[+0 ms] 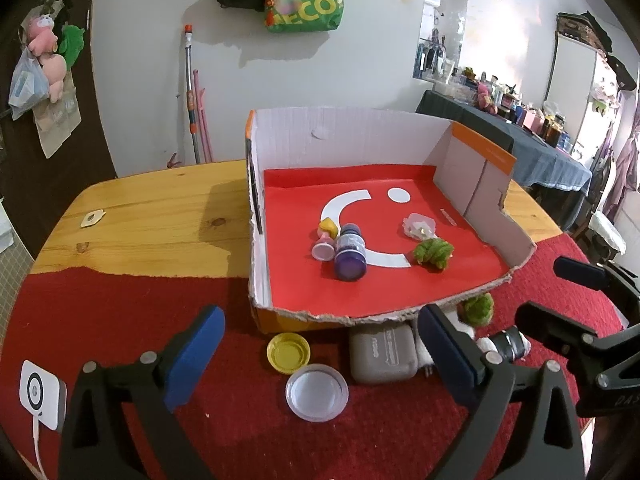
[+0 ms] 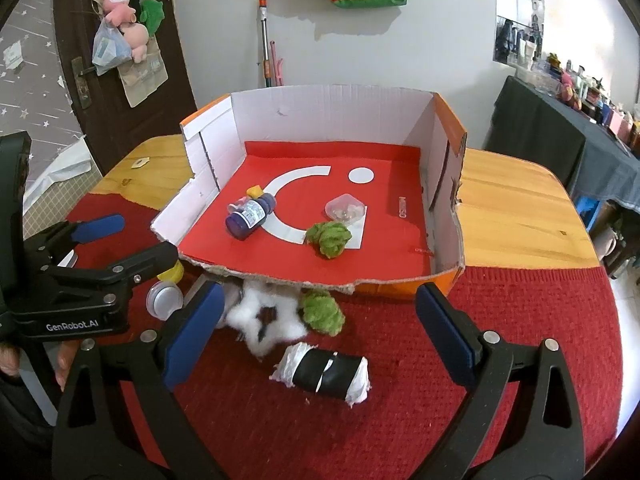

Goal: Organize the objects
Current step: 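Move both grippers back toward the items lying beside the box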

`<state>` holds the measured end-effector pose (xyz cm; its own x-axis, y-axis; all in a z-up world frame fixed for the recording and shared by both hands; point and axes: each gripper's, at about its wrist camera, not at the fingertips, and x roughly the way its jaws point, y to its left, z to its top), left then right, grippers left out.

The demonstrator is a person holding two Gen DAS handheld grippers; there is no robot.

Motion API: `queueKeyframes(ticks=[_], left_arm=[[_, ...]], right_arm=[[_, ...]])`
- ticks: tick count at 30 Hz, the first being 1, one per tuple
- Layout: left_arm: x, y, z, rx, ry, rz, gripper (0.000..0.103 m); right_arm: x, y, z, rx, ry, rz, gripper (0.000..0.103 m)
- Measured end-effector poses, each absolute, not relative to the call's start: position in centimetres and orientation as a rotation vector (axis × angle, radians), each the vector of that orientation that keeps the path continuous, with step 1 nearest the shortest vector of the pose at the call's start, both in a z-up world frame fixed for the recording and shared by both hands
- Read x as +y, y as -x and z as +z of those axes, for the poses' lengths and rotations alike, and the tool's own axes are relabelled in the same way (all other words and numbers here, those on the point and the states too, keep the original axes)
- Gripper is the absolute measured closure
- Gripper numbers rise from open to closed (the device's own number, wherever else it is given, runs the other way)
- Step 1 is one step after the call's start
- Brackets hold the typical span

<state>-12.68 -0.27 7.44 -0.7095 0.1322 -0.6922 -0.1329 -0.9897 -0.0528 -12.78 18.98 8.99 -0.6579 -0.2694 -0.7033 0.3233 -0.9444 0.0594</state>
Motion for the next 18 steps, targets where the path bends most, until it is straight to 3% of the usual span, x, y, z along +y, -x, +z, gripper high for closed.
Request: queueKeyframes(ticks=[18], left_arm=[[0.2,9.5,6.6,0.017,1.120,2.778,0.002]], right_arm=[[18.7,9.3,8.3,0.123,-1.080,-2.596,0.004]])
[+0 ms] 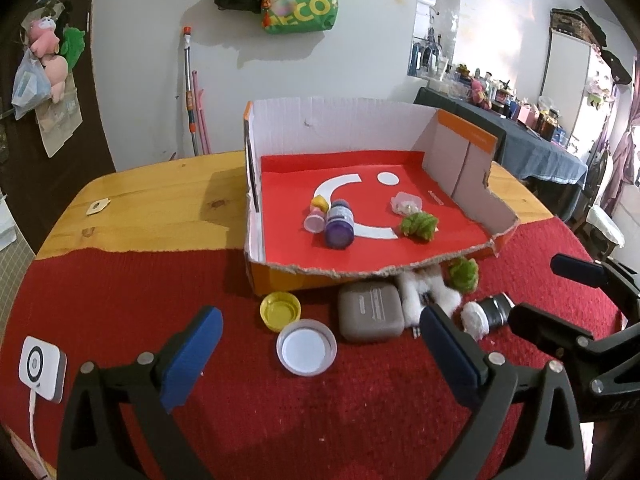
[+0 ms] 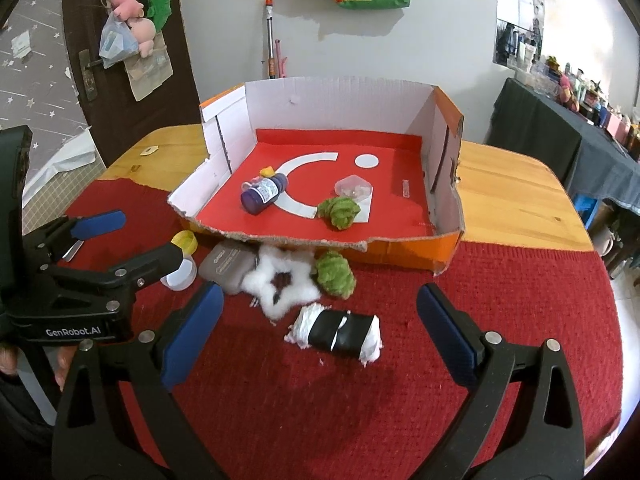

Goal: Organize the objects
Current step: 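Move both grippers back toward the items lying beside the box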

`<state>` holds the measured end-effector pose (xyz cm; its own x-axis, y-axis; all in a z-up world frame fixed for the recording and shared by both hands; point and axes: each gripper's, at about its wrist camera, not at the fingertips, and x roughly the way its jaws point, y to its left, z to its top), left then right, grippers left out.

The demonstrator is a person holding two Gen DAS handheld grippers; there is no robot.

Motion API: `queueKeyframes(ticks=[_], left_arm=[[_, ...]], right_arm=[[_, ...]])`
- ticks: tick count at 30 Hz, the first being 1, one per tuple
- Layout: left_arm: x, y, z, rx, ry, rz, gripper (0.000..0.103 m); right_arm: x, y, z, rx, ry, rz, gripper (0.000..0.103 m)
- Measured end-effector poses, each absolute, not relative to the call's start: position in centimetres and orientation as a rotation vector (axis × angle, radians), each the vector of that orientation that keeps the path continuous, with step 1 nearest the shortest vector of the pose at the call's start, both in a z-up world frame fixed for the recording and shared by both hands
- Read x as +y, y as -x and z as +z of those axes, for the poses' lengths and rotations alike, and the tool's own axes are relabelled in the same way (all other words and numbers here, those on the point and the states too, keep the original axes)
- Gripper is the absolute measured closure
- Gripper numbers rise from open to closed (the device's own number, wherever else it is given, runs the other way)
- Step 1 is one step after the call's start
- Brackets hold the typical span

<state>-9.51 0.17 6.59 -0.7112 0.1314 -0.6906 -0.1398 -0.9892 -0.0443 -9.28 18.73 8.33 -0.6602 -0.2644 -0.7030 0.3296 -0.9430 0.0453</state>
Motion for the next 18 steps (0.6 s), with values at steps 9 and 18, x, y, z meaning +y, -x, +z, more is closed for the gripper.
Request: queueKeyframes(ticks=[9,18], left_arm=[[0.0,7.8,5.3,0.022,1.144,2.772,0.002],[-0.5,7.1,3.6,0.011,1.190,2.766,0.002]], right_arm=[[18.6,7.5,6.9,0.126,-1.101,-2.579,0.004],[18.3,6.6,5.4,0.128,-1.132,-2.563,0.004]])
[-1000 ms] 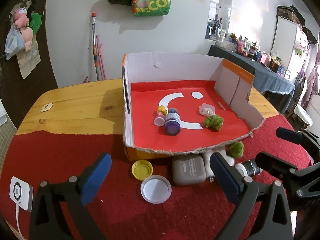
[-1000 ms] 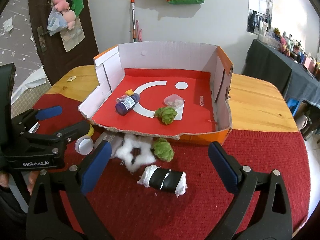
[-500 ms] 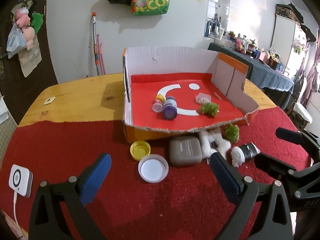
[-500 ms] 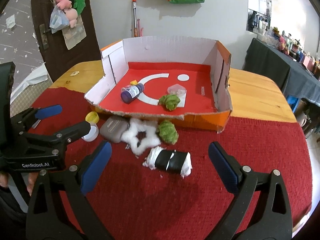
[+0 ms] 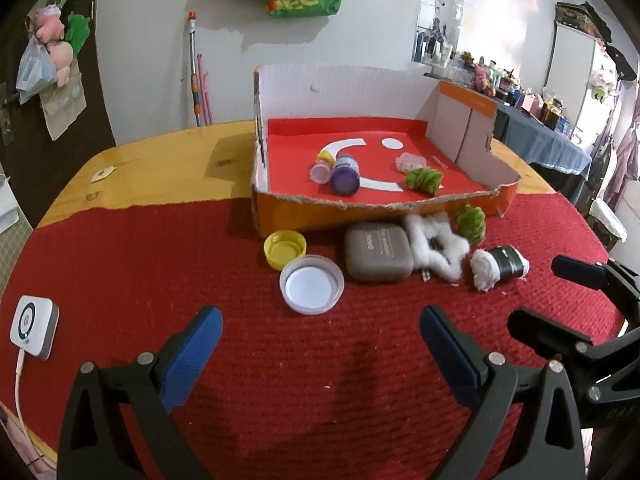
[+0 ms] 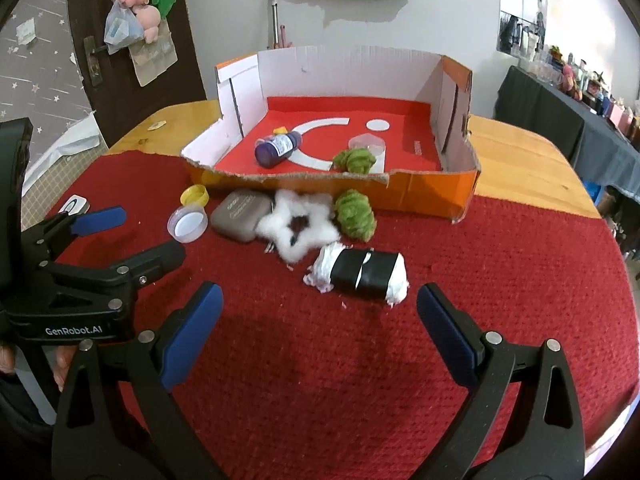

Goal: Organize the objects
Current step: 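Move both grippers back toward the items lying beside the box, then grasp the white round lid with the left gripper while the right grasps the black-and-white roll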

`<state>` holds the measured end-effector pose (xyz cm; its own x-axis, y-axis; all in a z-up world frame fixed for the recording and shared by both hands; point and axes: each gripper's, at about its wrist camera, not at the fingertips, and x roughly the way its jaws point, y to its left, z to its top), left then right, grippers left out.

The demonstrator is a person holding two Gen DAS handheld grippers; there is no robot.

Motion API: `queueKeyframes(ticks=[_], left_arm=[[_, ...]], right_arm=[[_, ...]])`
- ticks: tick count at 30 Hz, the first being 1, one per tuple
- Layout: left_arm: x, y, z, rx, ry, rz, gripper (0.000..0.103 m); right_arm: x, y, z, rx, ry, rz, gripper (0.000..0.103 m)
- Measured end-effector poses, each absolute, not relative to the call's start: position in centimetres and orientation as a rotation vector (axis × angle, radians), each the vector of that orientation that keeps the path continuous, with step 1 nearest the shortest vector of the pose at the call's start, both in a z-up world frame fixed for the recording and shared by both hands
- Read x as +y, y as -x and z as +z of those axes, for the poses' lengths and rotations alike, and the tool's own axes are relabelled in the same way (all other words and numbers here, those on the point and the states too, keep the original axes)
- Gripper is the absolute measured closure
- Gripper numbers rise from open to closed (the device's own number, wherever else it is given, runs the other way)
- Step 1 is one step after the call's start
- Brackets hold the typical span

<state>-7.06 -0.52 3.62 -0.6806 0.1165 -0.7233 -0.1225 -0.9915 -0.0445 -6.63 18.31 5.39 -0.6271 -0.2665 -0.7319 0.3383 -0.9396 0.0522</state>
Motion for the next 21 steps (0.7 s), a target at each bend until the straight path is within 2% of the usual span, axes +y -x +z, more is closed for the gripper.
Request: queueKeyframes(ticks=[10,15,21], left_arm=[[-1.0,8.2,2.6,-0.009,1.243,2.760,0.002],[-1.3,9.2,2.0,-0.040,1.277,2.744,0.009],[-1.4,10.1,1.6,-0.052,1.300,2.734,0.016]], right_arm=[[19.3,7.7,4.0,0.077,-1.187,-2.579,0.004],[20.0,8.7,3.4,0.040,-1.215,-2.587,0.006],[19.6,9.6,2.7,0.045,-1.235,-2.572,0.021]])
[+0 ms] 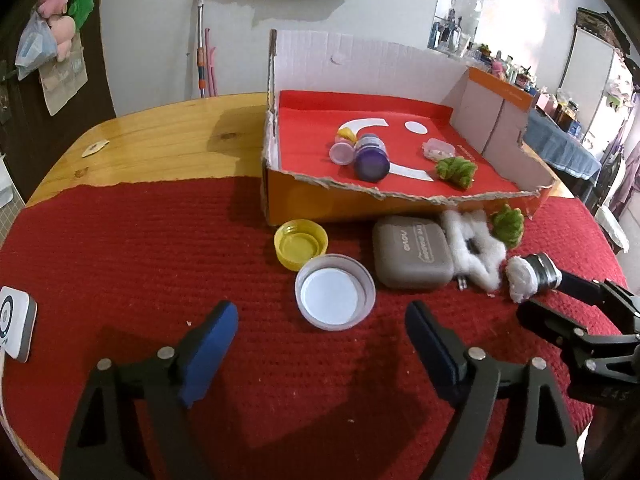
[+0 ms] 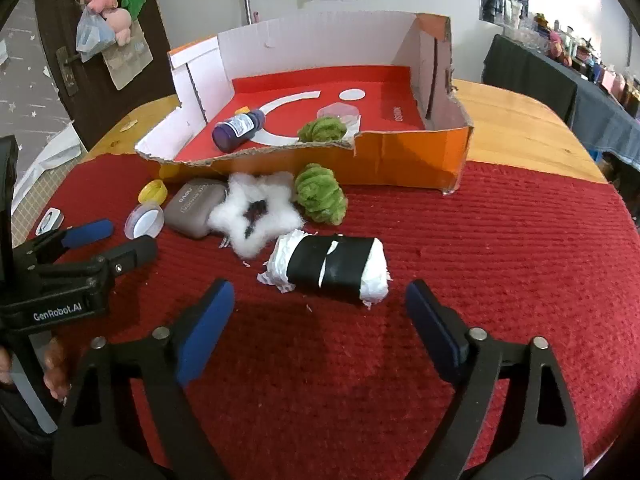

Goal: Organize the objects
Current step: 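Grasp the white round lid with the left gripper while the right grasps the black-and-white roll, then carry the white lid and the taped roll into the cardboard box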

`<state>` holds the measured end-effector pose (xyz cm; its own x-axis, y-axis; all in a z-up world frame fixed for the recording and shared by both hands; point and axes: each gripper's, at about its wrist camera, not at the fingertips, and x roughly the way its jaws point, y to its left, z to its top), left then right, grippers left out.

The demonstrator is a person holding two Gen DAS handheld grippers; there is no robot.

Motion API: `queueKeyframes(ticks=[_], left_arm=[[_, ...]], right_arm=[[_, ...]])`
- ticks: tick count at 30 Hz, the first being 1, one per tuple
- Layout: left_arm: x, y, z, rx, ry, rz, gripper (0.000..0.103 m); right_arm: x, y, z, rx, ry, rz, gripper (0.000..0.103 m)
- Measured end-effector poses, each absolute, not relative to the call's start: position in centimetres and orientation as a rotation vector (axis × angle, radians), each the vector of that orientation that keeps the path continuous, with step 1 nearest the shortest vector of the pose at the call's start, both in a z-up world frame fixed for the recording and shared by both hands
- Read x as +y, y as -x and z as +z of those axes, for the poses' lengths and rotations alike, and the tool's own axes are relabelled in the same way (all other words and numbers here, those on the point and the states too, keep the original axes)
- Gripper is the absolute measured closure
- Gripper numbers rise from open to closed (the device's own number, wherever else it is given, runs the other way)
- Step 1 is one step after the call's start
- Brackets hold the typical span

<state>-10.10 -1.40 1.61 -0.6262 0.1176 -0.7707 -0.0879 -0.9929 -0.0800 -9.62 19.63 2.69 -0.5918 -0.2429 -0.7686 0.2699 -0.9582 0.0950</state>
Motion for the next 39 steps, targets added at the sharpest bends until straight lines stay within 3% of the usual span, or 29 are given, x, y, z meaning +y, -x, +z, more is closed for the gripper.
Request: queueKeyframes(ticks=[9,16,39], left_arm=[[-1.2,10.7,1.6,-0.036,1.296,2.733,0.033],[-1.4,10.7,1.8,-0.051,1.291,2.722,0.060],[0.3,7.5,3.2,-0.011,1.236,2.697,0.060]], right_arm=[[19.2,10.6,2.6,0.066,-1.226,-2.585,0.041],[19.2,10.6,2.6,0.081,-1.215,-2.592,0.046],[18.3,7.5,4.6,0.085,-1.139,-2.563,0.047]])
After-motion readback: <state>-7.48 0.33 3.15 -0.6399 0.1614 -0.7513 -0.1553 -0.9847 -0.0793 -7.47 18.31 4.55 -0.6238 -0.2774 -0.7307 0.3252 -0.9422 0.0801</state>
